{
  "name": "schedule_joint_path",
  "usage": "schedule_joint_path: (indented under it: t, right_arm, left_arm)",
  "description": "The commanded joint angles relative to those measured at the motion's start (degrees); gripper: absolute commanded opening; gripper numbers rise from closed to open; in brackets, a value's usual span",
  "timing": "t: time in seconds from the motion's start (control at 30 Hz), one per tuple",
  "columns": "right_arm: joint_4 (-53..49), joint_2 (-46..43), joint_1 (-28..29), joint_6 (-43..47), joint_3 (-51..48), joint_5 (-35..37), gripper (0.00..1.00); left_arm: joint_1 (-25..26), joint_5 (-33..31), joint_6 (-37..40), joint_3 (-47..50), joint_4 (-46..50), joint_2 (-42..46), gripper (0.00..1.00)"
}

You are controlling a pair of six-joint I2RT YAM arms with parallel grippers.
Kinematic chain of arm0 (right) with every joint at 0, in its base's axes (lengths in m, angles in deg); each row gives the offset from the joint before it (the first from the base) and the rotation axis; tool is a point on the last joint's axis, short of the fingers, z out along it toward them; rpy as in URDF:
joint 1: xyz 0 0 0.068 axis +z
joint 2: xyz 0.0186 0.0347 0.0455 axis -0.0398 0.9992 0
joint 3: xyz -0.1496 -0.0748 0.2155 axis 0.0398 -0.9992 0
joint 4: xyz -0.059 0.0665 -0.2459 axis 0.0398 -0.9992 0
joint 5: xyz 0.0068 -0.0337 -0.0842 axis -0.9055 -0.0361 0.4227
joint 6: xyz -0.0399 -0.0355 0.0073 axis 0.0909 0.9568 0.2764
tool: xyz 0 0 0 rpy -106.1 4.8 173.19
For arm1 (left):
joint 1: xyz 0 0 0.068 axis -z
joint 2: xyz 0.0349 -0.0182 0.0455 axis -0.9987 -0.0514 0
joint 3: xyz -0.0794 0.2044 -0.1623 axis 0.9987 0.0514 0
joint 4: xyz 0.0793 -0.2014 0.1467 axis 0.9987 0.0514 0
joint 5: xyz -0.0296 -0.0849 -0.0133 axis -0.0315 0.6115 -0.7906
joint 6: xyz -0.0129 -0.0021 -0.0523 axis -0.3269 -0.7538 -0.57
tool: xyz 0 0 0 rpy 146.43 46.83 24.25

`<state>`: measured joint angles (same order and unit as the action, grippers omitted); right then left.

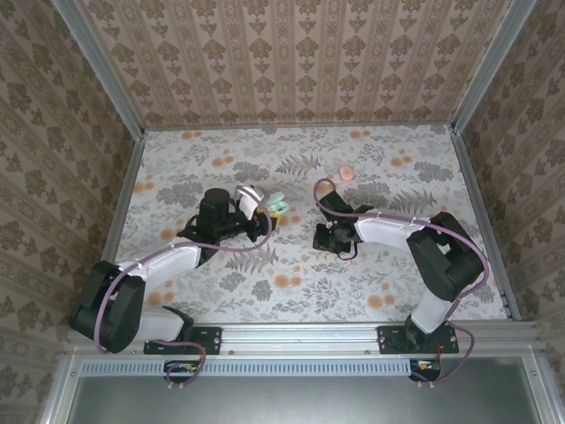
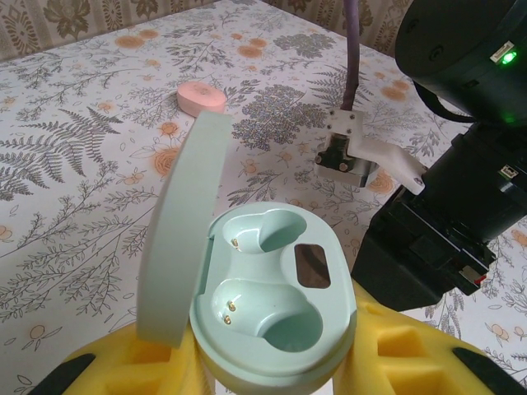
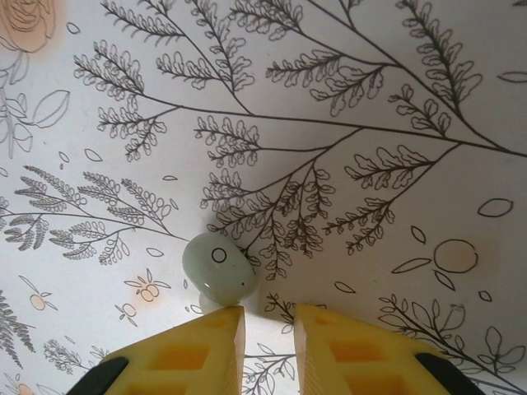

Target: Insert the wireless bluetooth earbuds into the charging case

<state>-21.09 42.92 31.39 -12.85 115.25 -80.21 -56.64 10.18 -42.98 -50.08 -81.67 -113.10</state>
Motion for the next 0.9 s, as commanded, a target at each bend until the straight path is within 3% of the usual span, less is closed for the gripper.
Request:
schedule_joint_path:
  t: [0.0, 0.2, 0.43, 0.87]
  right_arm:
    - [-1.1, 0.4, 0.1, -1.0, 1.9, -0.7, 0.23]
    - [-4.0, -1.8, 0.1, 0.2, 3.9, -0.4, 0.23]
    - [-6.2, 1.8, -0.1, 2.5, 8.1, -0.6, 0.23]
    - [-6.7, 2.6, -0.1, 3.5, 7.6, 1.8, 0.24]
  left_arm:
    - [0.3, 0.2, 1.3, 0.0, -0.2, 1.4, 0.11]
    - [0.3, -0.2, 1.6, 0.3, 0.3, 2.0, 0.11]
    - [0.3, -0.9, 1.8, -0.6, 0.3, 1.6, 0.11]
    - [0.4, -0.6, 1.8, 0.3, 0.3, 1.7, 0.11]
